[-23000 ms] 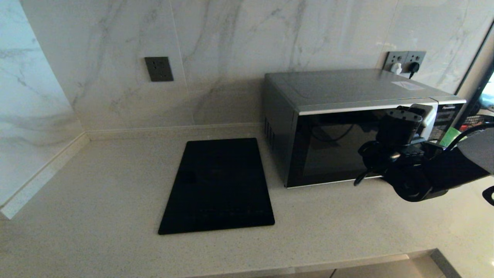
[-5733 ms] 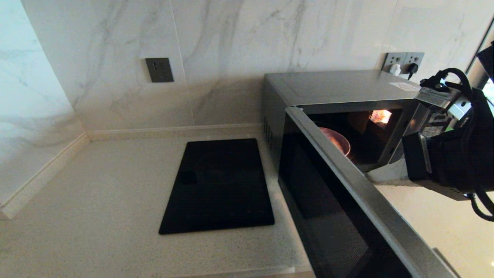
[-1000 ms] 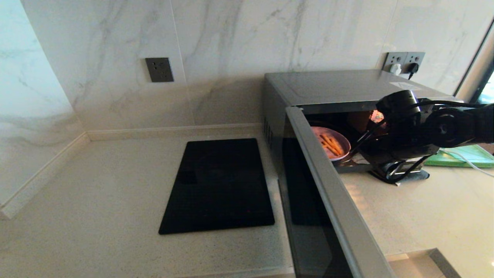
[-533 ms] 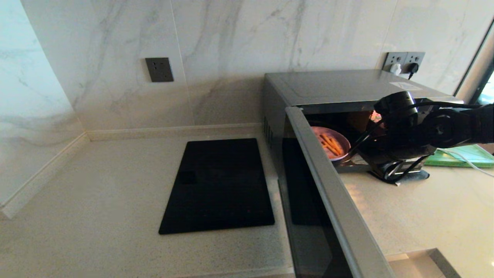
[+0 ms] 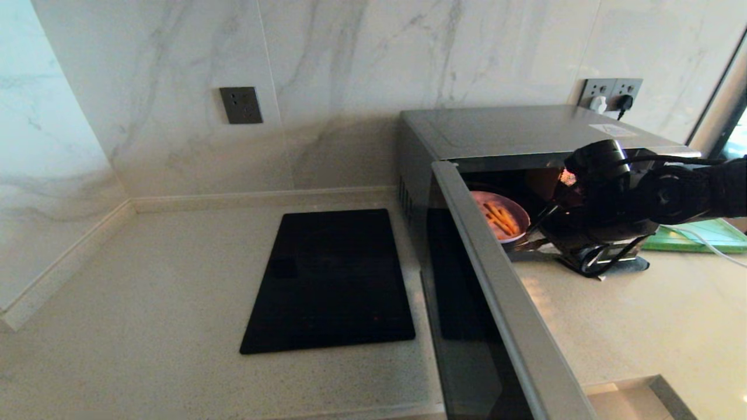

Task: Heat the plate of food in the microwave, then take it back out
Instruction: Take the plate out of the microwave

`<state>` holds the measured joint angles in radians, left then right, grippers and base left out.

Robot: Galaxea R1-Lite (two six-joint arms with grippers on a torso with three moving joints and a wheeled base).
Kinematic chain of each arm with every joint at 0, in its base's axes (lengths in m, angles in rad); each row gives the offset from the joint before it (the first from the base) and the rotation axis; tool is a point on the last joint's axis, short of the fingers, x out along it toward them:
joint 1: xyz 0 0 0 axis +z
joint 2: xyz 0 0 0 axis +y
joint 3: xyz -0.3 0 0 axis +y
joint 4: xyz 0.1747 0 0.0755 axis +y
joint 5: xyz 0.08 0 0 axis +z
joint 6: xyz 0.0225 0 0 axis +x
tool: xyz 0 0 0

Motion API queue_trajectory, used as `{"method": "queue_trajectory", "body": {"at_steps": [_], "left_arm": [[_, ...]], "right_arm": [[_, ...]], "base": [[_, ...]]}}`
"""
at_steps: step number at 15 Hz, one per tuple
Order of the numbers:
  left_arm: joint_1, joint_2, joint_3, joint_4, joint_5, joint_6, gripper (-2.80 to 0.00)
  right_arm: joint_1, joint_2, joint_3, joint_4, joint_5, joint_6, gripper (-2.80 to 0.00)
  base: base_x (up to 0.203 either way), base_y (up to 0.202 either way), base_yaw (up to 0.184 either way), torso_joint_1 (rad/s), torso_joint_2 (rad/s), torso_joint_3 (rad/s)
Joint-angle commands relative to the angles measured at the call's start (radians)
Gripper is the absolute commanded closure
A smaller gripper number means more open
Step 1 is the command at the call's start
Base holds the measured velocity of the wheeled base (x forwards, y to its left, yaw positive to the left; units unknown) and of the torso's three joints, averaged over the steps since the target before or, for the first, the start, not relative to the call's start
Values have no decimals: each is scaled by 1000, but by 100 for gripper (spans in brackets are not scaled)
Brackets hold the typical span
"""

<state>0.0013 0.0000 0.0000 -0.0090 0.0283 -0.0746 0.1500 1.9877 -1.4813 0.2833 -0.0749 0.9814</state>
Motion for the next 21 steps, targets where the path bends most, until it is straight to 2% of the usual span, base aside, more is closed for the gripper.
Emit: {"method": "queue_trajectory", "body": {"at_steps": [1, 7, 10, 12, 21], "left_arm": [[0, 2, 0, 0, 1, -1, 0], [0, 2, 0, 0, 1, -1, 0], [0, 2, 0, 0, 1, -1, 0], [0, 2, 0, 0, 1, -1, 0], [0, 2, 0, 0, 1, -1, 0]], "right_arm": [[0, 0, -4, 0, 1, 7, -280], [0, 71, -41, 1, -2, 56, -280], [0, 135, -89, 3, -68, 110, -280], [0, 160, -103, 3, -84, 147, -280], [0, 195, -106, 4, -80, 152, -280]], "base": [[0, 0, 0, 0, 0, 0], [0, 0, 0, 0, 0, 0], [0, 0, 0, 0, 0, 0], [0, 0, 0, 0, 0, 0], [0, 0, 0, 0, 0, 0]]}}
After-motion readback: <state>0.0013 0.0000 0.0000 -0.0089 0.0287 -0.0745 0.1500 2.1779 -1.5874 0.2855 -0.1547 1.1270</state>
